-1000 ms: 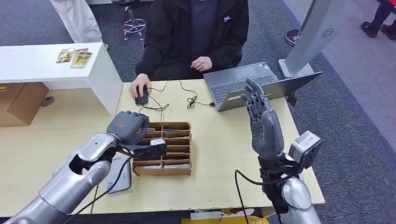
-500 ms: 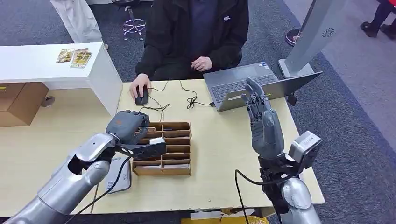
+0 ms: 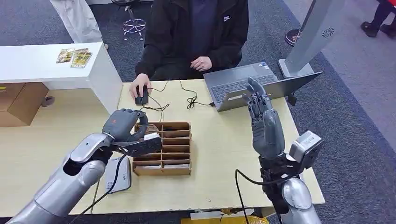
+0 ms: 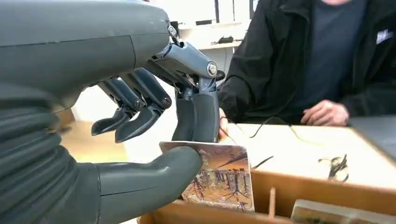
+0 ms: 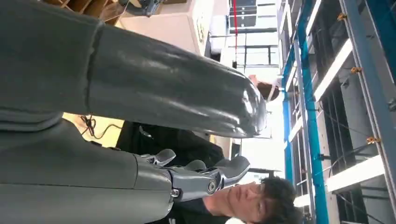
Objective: Pass the card to the sensor for recognition and then transmit it.
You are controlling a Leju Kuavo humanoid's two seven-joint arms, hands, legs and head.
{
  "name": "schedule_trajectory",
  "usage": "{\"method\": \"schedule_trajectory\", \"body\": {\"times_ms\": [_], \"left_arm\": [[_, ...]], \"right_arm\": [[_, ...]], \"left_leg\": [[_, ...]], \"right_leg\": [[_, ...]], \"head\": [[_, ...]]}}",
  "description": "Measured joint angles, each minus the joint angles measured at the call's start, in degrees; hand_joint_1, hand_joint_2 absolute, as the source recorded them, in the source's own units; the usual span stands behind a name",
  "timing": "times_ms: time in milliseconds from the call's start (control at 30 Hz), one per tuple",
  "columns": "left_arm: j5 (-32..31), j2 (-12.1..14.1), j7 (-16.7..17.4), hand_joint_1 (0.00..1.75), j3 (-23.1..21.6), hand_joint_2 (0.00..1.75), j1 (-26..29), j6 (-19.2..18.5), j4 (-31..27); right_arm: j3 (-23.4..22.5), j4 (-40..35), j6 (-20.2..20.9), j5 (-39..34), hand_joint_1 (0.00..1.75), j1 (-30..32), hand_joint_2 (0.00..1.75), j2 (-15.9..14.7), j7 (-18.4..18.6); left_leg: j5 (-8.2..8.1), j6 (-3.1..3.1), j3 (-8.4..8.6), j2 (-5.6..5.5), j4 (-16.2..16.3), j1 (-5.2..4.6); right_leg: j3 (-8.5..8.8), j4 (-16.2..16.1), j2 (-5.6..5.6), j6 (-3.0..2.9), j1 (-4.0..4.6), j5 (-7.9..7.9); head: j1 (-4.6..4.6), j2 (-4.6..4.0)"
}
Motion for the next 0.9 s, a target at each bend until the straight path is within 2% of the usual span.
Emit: {"method": "schedule_trajectory", "body": {"times_ms": [300, 667, 767, 900], "left_arm": [[4.13, 0.02, -1.09, 1.75, 3.63, 1.75, 3.2, 1.59, -4.25], [5.68, 0.33, -1.99, 1.75, 5.97, 1.75, 4.78, 2.34, -7.5], [3.85, 0.33, -1.95, 1.75, 6.36, 1.75, 4.98, 3.56, -8.42], [-2.83, 0.52, -0.11, 1.75, 6.37, 1.75, 4.9, 6.29, -9.53]], "right_arm": [[-0.37, -0.09, -1.09, -0.13, 0.0, 0.25, 0.0, 0.0, -0.02], [-0.55, -1.03, -2.23, -0.15, 0.0, 0.96, 0.0, -0.02, -0.17], [-0.57, -1.07, -2.43, -0.13, 0.0, 1.1, 0.0, -0.02, -0.22], [-0.61, -1.49, -2.93, -0.13, 0.0, 1.16, 0.0, -0.02, -0.22]], "left_leg": [[0.0, 0.0, 0.0, 0.0, 0.0, 0.0], [0.0, 0.0, 0.0, -0.01, 0.0, 0.0], [0.0, 0.0, 0.0, 0.0, 0.0, 0.0], [0.0, 0.0, 0.01, 0.0, 0.0, 0.0]], "right_leg": [[0.0, 0.0, 0.0, 0.0, 0.0, 0.0], [0.01, 0.0, -0.01, 0.0, 0.0, 0.0], [0.0, 0.0, -0.01, 0.0, 0.0, 0.0], [0.0, 0.0, -0.01, 0.0, 0.0, 0.0]], "head": [[-0.02, 0.0], [0.0, 0.0], [0.0, 0.0], [0.0, 0.0]]}}
